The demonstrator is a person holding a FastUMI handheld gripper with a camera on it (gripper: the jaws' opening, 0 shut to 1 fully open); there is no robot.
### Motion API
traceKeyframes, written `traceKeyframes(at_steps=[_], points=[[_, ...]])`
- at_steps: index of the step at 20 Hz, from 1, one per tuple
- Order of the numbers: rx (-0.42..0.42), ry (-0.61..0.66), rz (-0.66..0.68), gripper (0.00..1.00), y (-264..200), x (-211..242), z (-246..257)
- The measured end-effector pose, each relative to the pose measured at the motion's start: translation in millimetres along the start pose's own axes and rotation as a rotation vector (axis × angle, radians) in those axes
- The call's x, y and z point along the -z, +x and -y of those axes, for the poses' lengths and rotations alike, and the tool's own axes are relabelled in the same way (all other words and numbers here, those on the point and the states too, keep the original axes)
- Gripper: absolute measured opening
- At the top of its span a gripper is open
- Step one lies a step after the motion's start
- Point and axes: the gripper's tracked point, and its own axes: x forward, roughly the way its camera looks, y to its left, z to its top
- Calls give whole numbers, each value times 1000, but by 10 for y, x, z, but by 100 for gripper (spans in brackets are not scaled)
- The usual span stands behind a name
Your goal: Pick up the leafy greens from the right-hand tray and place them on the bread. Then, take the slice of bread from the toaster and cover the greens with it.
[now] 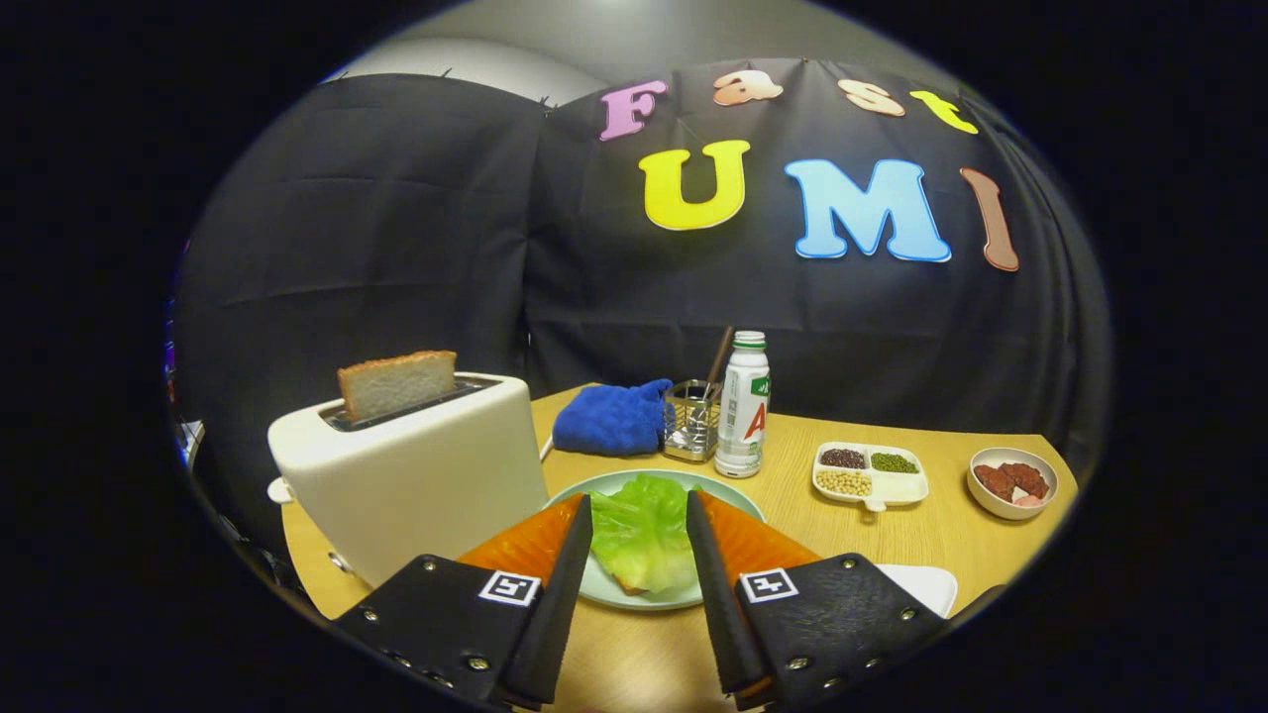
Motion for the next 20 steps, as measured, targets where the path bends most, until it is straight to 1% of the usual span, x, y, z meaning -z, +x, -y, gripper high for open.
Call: traceKeyframes(at_steps=[3, 5, 7, 10, 11, 13, 16, 20], points=[[4, -7, 50, 60, -192, -137, -230], [50, 2, 86, 60, -290, -228, -297], [104, 38, 112, 60, -352, -310, -370], [146, 86, 123, 60, -395, -425, -584], [148, 91, 119, 60, -393, -436, -675], [128, 86, 121, 60, -382, -504, -902], [139, 70, 138, 60, -373, -584, -1120], [81, 56, 136, 60, -249, -611, -1524]])
